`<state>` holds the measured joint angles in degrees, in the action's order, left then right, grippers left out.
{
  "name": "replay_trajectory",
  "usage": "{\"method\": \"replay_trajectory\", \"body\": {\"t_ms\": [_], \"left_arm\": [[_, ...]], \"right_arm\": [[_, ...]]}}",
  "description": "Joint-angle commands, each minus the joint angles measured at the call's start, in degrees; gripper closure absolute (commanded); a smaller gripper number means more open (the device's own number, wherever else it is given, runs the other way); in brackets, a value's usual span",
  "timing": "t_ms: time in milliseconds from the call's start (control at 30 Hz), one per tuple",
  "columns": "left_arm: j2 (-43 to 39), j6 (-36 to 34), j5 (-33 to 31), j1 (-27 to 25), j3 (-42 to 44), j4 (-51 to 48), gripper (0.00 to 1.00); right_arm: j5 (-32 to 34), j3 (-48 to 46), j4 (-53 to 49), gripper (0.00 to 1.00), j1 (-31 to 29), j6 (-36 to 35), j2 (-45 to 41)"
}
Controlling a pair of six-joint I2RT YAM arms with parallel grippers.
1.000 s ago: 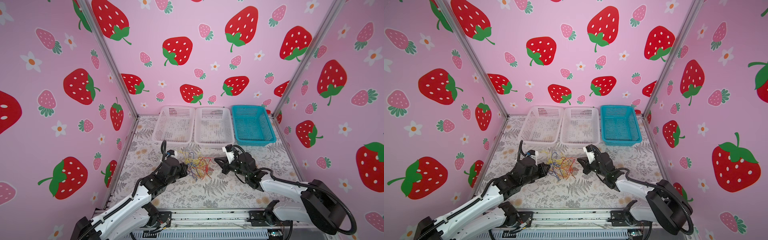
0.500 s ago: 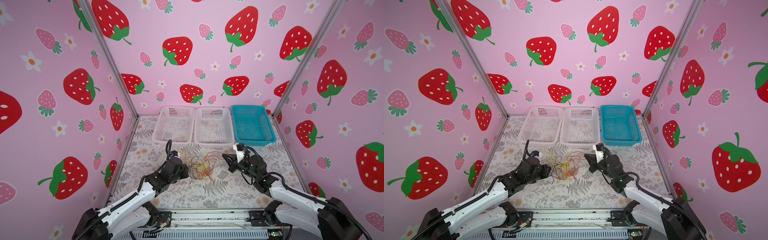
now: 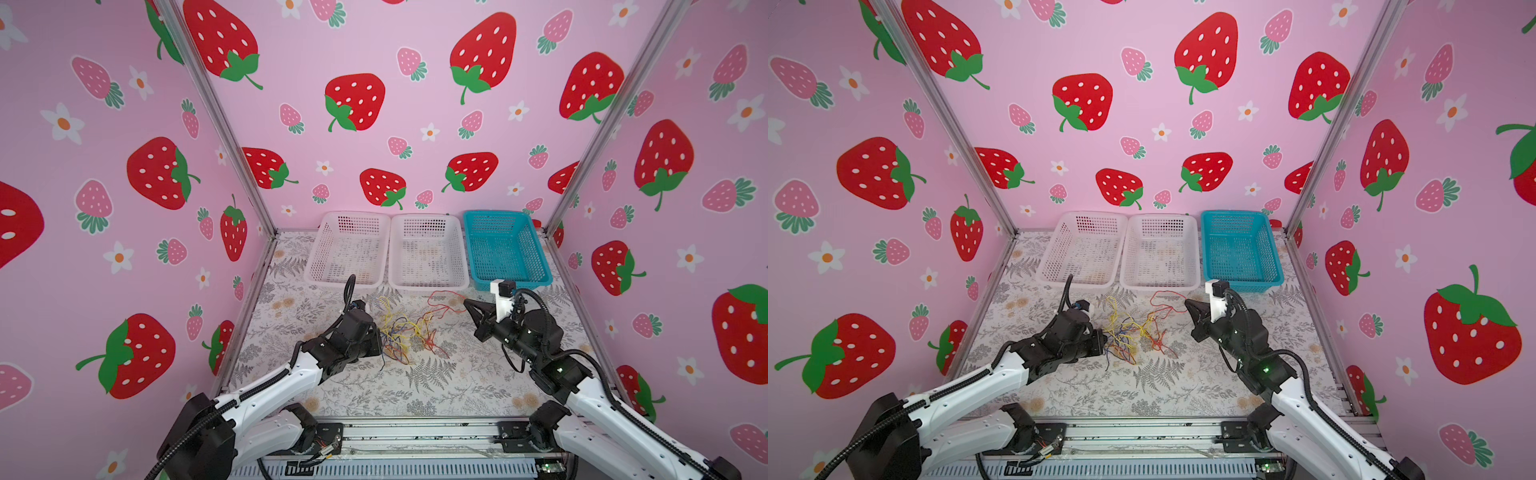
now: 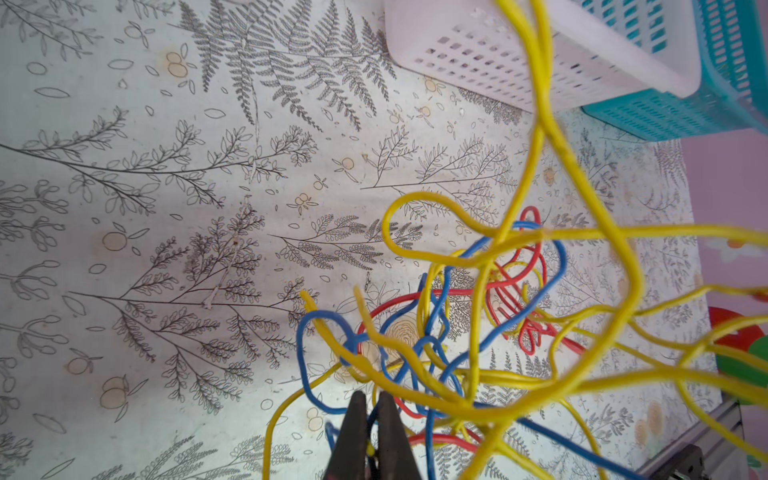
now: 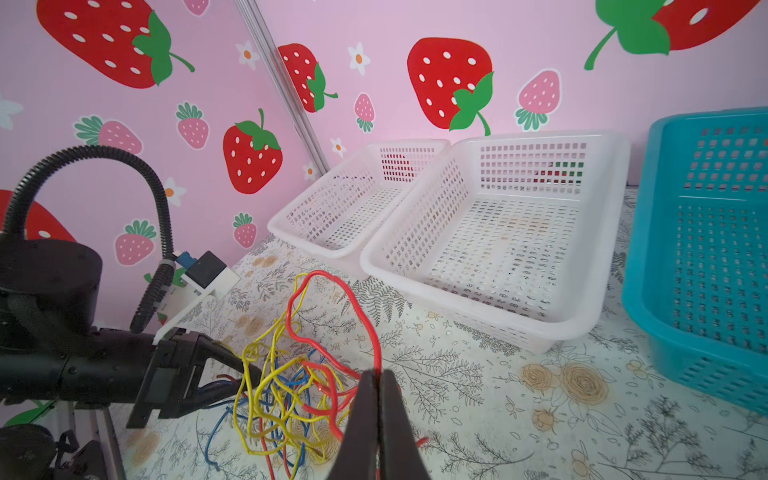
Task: Untangle the cables
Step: 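Pull a red wire out of the tangle with the right gripper, lifting it away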
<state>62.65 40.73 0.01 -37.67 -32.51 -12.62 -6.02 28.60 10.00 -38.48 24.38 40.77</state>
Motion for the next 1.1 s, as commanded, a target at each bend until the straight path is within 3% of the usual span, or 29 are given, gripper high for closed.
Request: {"method": "replay_trajectory", "body": {"t_ms": [0, 300, 433, 600, 833, 1067], "left_arm": [[1.6, -0.6, -4.0, 0.6, 0.1, -6.6, 1.00], [-1.0, -2.1, 1.1, 0.6, -0.2, -0.2, 1.00], [-2.1, -2.4, 3.7, 0.5, 0.6, 3.9, 1.00], [-4.5, -2.3, 5.7, 0.5, 2.2, 8.1, 1.00], [-7.4, -3.0, 7.5, 0.5, 4.3, 10.8, 1.00], [-6.1, -3.5, 7.0, 0.4, 5.1, 9.2, 1.00]], "right_arm": [[5.4, 5.0, -1.3, 1.00, 1.3, 1.4, -3.1], [-9.4, -1.0, 11.1, 1.00, 0.7, 8.9, 4.1], [-8.9, -2.9, 15.9, 1.00, -1.9, 10.1, 9.3], [-2.6, -5.6, 20.8, 1.00, -5.6, 11.3, 15.3], [-2.0, -6.8, 28.5, 1.00, -7.9, 15.2, 23.1], [1.2, -1.4, 24.7, 1.00, -7.8, 10.5, 20.7]]}}
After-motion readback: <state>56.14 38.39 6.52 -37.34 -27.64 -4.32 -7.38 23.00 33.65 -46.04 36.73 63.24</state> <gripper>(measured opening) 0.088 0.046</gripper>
